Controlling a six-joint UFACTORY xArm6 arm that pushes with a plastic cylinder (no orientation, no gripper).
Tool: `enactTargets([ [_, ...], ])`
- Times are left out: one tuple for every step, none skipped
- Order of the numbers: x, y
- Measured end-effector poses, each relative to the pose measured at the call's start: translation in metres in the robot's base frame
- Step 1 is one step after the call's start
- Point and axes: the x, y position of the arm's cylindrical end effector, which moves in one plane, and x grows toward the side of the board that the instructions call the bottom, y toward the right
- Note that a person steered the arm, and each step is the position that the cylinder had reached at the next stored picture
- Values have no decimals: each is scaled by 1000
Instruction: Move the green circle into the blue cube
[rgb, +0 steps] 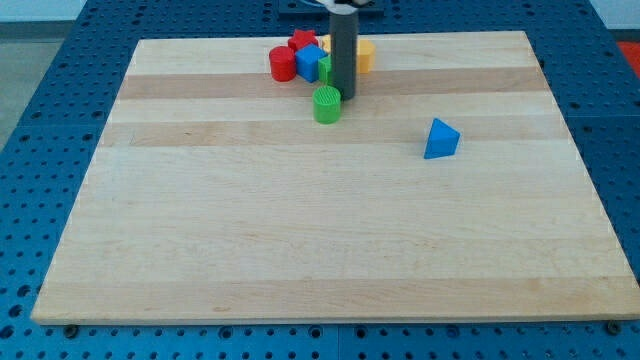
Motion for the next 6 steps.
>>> enactTargets([
  [44, 19],
  [60, -7],
  [44, -32],
  [7, -32],
  [-16, -33],
  [-15, -34],
])
